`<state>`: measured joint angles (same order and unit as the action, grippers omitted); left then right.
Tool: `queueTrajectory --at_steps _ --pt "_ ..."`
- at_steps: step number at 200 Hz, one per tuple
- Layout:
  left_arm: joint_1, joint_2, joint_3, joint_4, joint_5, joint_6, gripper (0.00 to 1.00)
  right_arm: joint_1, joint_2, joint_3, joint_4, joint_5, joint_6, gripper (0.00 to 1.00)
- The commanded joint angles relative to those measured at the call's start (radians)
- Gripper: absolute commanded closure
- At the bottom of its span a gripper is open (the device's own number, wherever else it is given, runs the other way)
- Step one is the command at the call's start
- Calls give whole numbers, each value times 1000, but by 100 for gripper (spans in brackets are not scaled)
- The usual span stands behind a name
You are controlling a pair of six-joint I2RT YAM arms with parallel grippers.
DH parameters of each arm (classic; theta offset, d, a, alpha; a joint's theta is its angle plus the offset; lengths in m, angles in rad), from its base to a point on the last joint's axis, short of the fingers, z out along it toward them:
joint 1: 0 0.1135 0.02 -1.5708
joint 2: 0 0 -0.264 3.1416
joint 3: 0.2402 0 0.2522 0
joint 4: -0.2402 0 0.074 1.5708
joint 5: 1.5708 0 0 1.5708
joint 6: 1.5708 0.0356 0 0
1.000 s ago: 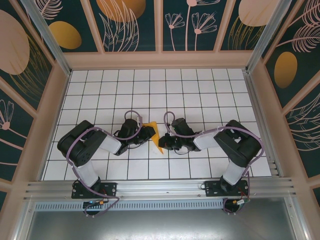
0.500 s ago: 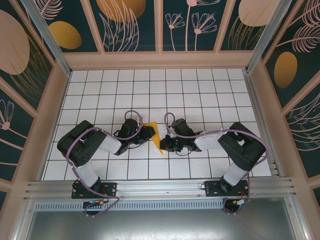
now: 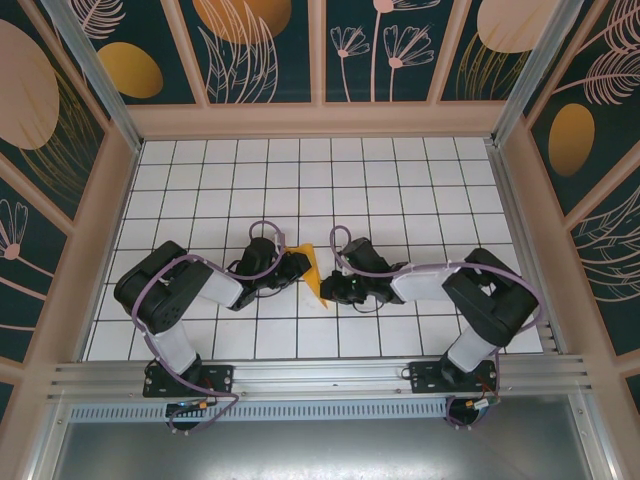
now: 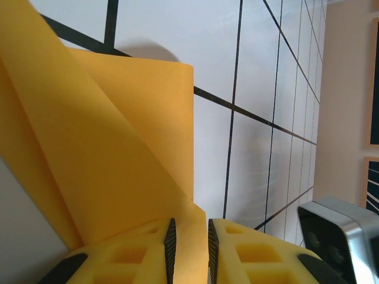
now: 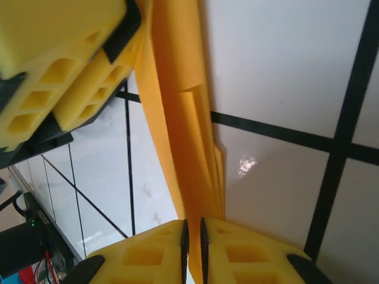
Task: Fold a paper plane with a square sheet of paper (pick it up from the middle)
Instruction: Fold the wing for the fifth time at the center of the table.
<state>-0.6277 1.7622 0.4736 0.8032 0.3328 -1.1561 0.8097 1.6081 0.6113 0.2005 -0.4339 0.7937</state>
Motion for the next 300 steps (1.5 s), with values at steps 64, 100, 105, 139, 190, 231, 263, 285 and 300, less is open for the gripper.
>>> queueTrajectory --at_steps 64,100,105,139,190,231,263,285,300 --pt "-4 14 13 -102 -33 30 74 85 23 139 -235 200 -107 72" --pt "-4 9 13 -110 -35 32 74 103 49 155 -254 218 -118 73" --pt "-3 8 13 -111 -35 32 74 103 48 152 -251 218 -116 74" --pt "-4 8 13 -112 -37 35 74 100 43 123 -207 191 -103 84" --pt "-4 8 13 -117 -37 38 75 83 31 62 -132 137 -75 87" --pt "-4 9 18 -124 -37 41 75 54 -12 18 -63 86 -55 94" --pt "-4 9 20 -129 -37 42 75 58 -64 41 -124 146 -91 79" --pt "-4 8 19 -129 -39 42 75 58 -69 62 -178 177 -123 74" --pt "-4 6 20 -128 -38 42 75 59 -54 82 -215 216 -131 73"
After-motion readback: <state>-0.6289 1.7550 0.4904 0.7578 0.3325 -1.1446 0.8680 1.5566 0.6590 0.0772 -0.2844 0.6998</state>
